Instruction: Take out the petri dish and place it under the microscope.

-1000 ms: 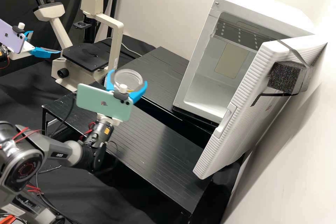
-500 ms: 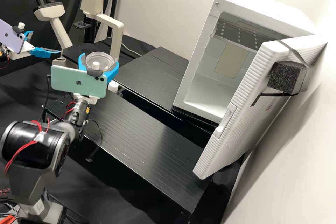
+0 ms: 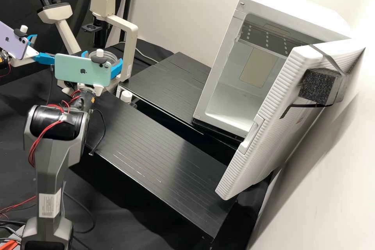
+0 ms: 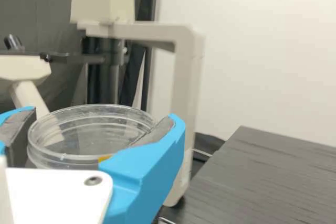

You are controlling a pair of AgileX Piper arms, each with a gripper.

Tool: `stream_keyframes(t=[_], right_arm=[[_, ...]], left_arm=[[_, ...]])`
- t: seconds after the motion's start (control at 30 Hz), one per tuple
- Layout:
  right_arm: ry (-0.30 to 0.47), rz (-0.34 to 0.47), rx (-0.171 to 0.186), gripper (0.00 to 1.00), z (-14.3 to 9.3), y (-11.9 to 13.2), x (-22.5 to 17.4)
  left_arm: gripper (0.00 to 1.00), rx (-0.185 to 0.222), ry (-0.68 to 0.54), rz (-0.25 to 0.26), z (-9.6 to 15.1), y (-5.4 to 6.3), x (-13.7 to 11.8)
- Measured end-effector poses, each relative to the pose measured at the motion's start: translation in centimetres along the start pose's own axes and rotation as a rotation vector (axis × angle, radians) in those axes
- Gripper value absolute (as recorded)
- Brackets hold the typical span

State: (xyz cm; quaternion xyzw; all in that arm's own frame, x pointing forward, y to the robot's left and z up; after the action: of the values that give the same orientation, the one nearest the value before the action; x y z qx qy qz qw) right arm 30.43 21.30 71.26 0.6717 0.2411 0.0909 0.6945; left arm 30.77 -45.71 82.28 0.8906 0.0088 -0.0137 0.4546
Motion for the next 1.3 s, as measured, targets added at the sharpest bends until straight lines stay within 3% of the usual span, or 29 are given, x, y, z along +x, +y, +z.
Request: stream_keyframes(t=[0.43, 0.63, 0.93, 1.3], right_arm=[[-0.087, -0.07, -0.001, 0.0, 0.9, -3.0, 6.2], [-0.094, -0.076, -0.045, 0.0, 1.0, -3.6, 8.8], [-0.116, -0.077, -0.06, 0.0, 0.7, -4.9, 11.4], [-0.153, -0.102, -0.028, 0.0, 1.1, -6.0, 13.9]], left_arm=[[1.0, 0.0, 0.0, 0.0, 0.0, 0.0, 0.0], [1.0, 0.0, 0.0, 0.0, 0.0, 0.0, 0.0], [1.0, 0.0, 0.0, 0.0, 0.0, 0.0, 0.0], [1.0, 0.0, 0.0, 0.0, 0.0, 0.0, 0.0]])
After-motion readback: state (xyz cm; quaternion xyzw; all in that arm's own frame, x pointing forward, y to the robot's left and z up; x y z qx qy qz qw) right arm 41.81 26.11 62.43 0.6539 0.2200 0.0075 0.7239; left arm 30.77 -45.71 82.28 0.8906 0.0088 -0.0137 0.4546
